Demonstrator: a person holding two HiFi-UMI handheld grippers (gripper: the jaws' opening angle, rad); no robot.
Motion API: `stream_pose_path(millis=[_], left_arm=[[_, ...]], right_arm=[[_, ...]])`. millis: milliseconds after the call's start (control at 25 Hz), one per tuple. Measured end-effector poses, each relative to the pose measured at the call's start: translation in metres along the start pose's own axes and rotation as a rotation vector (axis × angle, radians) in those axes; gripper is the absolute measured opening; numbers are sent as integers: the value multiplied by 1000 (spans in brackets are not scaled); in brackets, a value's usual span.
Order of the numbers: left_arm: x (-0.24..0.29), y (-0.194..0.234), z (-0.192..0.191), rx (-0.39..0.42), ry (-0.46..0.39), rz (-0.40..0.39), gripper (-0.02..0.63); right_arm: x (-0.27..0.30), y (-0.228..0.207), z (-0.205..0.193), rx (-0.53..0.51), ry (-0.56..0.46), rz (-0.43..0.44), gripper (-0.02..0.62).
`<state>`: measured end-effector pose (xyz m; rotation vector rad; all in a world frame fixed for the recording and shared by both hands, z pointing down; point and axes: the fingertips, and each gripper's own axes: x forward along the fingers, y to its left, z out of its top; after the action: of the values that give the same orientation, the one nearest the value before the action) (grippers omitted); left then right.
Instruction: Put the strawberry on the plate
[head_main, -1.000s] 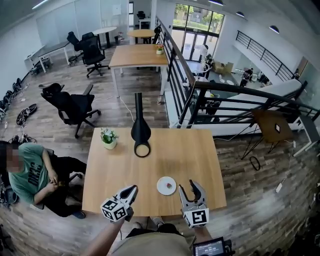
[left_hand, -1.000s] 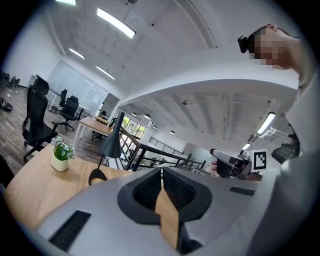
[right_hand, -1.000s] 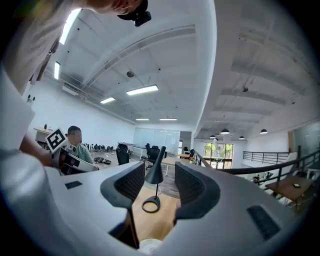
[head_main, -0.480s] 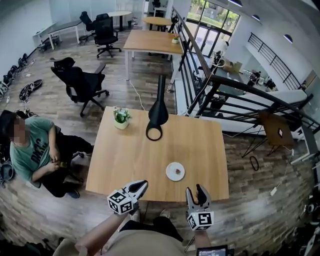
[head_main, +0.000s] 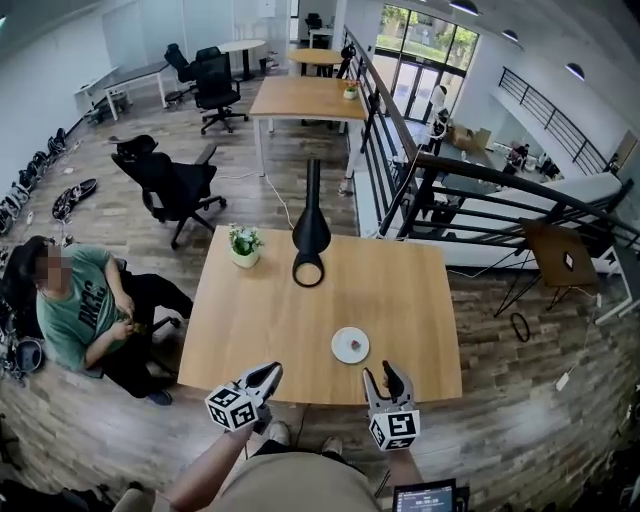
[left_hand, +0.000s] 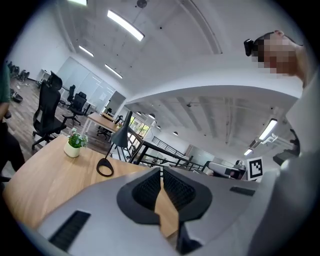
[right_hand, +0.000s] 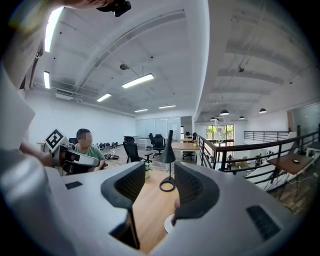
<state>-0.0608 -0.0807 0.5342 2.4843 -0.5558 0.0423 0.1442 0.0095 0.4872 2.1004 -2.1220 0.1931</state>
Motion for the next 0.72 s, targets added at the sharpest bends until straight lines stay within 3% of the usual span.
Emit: stream_pose_path(millis=[80,720], left_arm=[[2,-4,0,9,3,2,2],[37,-44,-8,-10,26,-73,3]], right_arm=[[-3,-4,-4,-4,7,-3,156],[-34,-36,-22,44,19,-32,155]])
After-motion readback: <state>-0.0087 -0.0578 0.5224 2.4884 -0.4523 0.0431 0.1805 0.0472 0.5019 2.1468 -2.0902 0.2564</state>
